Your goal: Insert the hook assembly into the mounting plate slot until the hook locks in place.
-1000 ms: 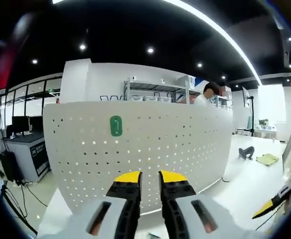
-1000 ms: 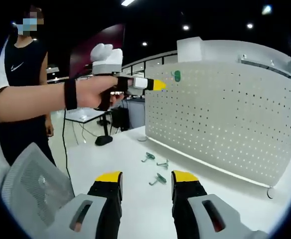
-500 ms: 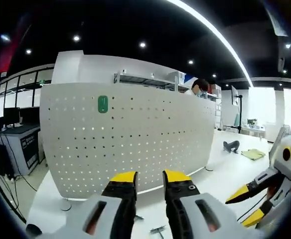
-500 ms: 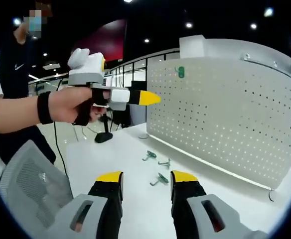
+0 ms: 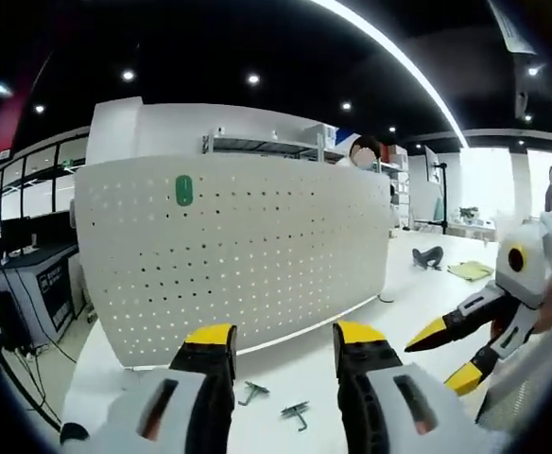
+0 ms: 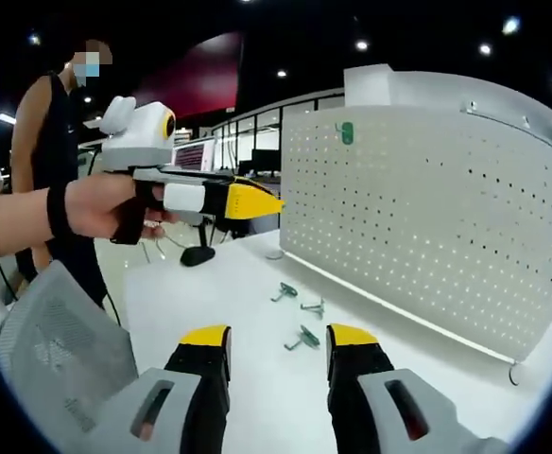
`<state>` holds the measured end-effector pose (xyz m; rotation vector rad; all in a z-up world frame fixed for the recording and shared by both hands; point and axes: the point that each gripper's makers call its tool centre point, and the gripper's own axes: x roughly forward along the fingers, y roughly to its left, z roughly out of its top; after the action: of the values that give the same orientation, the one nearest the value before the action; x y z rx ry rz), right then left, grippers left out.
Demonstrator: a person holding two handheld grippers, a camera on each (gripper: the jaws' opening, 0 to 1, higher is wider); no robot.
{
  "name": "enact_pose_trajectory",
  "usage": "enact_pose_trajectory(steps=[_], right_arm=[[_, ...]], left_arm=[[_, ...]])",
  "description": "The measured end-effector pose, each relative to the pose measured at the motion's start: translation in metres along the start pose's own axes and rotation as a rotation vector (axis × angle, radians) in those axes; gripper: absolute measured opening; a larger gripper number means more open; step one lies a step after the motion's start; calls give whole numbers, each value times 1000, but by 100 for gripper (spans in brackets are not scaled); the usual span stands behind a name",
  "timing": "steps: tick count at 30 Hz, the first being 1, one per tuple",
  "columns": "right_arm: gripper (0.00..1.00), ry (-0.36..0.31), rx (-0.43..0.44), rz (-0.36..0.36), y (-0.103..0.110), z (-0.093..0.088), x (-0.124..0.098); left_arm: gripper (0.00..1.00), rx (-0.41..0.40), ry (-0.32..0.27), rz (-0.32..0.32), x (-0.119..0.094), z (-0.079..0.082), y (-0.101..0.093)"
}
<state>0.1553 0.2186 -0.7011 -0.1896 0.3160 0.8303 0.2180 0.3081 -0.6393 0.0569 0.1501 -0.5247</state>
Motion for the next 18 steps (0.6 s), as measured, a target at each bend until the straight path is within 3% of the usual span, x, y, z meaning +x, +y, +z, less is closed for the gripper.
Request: enact_pose_trajectory(steps=[3,11,18], right_arm=[[40,5,-10,5,0,1,3],[38,32,-33,26,1,-2,11],[37,49,-48,39,4,-2,18]], left_arm=[[45,29,42,26,-6,-13,4],[52,-10,55,29,-23,-28,4],[52,-37,75,40,-36,-41,6]])
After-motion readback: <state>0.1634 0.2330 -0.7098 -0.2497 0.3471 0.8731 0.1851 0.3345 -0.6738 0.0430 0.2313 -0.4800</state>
